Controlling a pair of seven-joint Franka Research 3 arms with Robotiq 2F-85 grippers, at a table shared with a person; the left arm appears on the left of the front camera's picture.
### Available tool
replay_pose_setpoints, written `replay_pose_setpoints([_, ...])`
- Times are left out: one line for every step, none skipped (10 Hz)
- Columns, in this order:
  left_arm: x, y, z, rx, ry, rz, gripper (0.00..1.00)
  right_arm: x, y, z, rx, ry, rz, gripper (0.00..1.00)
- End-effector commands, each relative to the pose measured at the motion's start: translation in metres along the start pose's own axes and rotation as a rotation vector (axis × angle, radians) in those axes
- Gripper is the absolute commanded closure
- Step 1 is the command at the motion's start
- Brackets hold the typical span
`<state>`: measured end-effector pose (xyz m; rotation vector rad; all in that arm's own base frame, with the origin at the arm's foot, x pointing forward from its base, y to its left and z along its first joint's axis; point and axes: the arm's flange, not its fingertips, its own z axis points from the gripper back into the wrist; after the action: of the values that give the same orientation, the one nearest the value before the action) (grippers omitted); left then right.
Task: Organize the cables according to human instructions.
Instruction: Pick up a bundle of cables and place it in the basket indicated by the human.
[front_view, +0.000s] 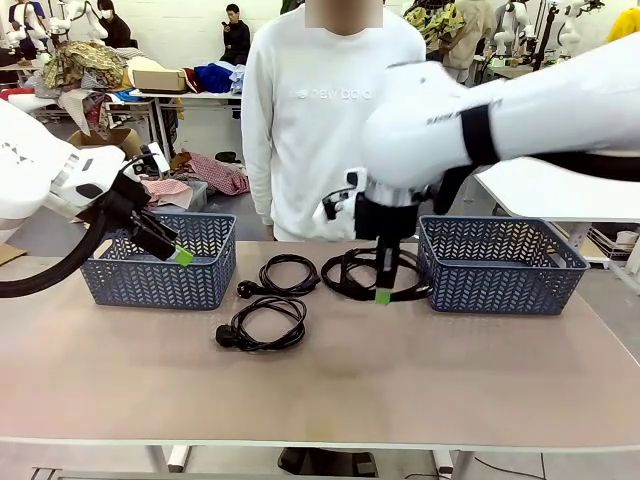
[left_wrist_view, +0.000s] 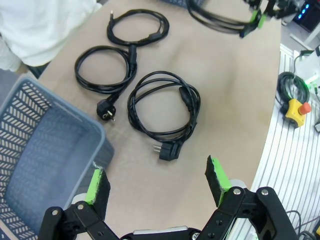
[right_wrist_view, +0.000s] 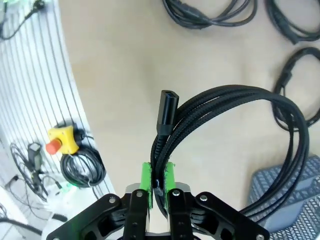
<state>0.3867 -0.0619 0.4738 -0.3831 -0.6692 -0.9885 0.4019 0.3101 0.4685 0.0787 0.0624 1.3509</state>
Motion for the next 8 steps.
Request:
replay_pose_setpoints([-0.001,0.002,-0.001,-0.015,-0.020,-0.014,0.00,-0.032,-0.010,0.031,0.049,-0.011,0.077,1.00])
replay_pose_setpoints([-0.001,0.002,-0.001,-0.015,-0.020,-0.014,0.00,-0.048,-0.017,0.044,0.049,-0.013,0.105,1.00])
replay_pose_setpoints([-0.001,0.002,-0.001,-0.015,-0.020,-0.014,0.00,-0.065,-0.027,0.053,0.033,-0.003,0.106,1.00])
replay_pose_setpoints([-0.001,0.002,-0.001,-0.015,-0.020,-0.014,0.00,-0.084,-0.039,0.061,0.018,0.006,0.119,1.00])
replay_pose_setpoints([-0.001,0.002,-0.001,-0.015,-0.020,-0.014,0.00,-0.105,-0.050,0.069,0.006,0.012,0.132,1.00])
replay_pose_setpoints([-0.001,0.002,-0.001,-0.015,-0.020,-0.014,0.00,-0.121,-0.061,0.073,-0.007,0.021,0.131,1.00])
replay_pose_setpoints([-0.001,0.002,-0.001,-0.015,-0.020,-0.014,0.00,-0.135,-0.072,0.075,-0.011,0.018,0.132,1.00])
replay_pose_setpoints([-0.001,0.002,-0.001,-0.015,-0.020,-0.014,0.00,-0.144,-0.082,0.076,-0.004,-0.001,0.126,1.00])
